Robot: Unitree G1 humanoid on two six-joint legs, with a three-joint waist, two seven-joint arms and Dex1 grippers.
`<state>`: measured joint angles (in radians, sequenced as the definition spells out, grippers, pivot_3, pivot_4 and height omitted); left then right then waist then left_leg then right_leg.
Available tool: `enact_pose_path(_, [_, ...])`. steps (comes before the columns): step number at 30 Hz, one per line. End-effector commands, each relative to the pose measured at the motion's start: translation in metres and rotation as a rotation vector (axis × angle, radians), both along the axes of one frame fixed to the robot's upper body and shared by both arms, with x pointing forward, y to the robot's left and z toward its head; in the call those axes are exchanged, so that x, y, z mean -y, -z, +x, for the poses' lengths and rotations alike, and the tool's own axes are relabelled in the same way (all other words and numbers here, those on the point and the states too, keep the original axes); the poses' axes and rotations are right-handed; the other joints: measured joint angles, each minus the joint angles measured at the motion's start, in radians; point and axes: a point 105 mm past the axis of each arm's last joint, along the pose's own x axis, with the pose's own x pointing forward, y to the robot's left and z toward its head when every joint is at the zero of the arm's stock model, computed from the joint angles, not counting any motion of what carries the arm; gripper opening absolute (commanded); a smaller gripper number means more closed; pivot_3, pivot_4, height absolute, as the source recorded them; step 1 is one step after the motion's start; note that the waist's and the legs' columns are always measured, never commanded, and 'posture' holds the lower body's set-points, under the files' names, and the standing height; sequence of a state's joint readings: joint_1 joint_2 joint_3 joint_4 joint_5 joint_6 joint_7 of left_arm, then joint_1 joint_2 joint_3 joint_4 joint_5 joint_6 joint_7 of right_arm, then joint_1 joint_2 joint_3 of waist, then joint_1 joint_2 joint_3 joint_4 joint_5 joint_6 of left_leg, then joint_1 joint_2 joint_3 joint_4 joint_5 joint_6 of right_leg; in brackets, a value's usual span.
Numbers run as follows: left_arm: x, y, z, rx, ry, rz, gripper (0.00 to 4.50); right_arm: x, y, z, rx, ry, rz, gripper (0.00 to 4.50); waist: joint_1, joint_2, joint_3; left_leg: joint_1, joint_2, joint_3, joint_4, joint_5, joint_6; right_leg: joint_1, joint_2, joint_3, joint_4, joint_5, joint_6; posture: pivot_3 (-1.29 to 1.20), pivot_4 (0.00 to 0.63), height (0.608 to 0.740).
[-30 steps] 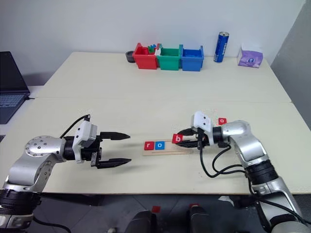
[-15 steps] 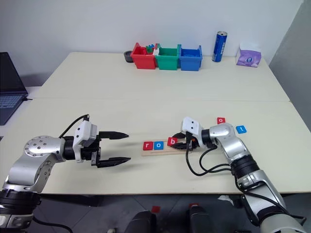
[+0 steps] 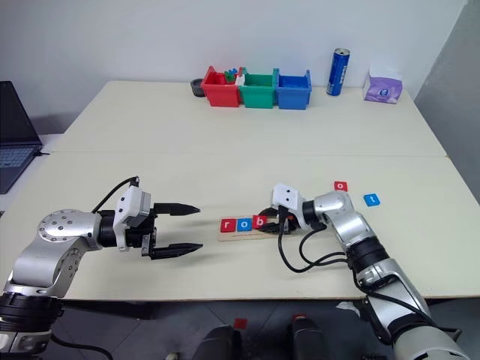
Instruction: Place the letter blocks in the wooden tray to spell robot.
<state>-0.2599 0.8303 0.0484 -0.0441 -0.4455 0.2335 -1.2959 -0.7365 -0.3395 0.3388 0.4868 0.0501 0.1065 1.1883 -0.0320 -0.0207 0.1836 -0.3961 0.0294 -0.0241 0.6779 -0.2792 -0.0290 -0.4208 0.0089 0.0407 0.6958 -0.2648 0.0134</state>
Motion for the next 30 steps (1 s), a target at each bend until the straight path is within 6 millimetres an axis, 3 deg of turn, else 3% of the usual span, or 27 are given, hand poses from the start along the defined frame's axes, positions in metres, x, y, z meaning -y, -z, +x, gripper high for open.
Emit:
enact_pose_path(1, [0.000,-0.012,0.000,0.052,0.004,0.004,4.50,-0.004,-0.012,0.004,0.053,-0.019,0.003,1.47,0.000,0.000,0.000,0.000,0.000,0.000,0.000,0.000,0.000,0.000,0.000,0.000,0.000,0.000,0.000,0.00,0.150,0.740])
enact_pose_path(16, [-0.001,-0.012,0.003,0.057,-0.003,0.008,4.50,-0.005,-0.013,0.004,0.063,-0.040,-0.015,1.47,0.000,0.000,0.000,0.000,0.000,0.000,0.000,0.000,0.000,0.000,0.000,0.000,0.000,0.000,0.000,0.00,0.150,0.740])
enact_pose_path(17, [-0.001,-0.012,0.003,0.057,-0.003,0.008,4.50,-0.004,-0.013,0.004,0.061,-0.038,-0.016,2.20,0.000,0.000,0.000,0.000,0.000,0.000,0.000,0.000,0.000,0.000,0.000,0.000,0.000,0.000,0.000,0.00,0.150,0.740])
enact_pose_path(24, [-0.001,-0.010,0.003,0.057,-0.004,0.006,4.50,0.001,-0.021,0.004,0.040,-0.034,0.005,4.46,0.000,0.000,0.000,0.000,0.000,0.000,0.000,0.000,0.000,0.000,0.000,0.000,0.000,0.000,0.000,0.00,0.150,0.740])
enact_pose_path(30, [0.000,-0.010,0.005,0.060,-0.003,0.003,4.50,0.003,-0.031,0.008,0.018,-0.002,0.062,4.46,0.000,0.000,0.000,0.000,0.000,0.000,0.000,0.000,0.000,0.000,0.000,0.000,0.000,0.000,0.000,0.00,0.150,0.740])
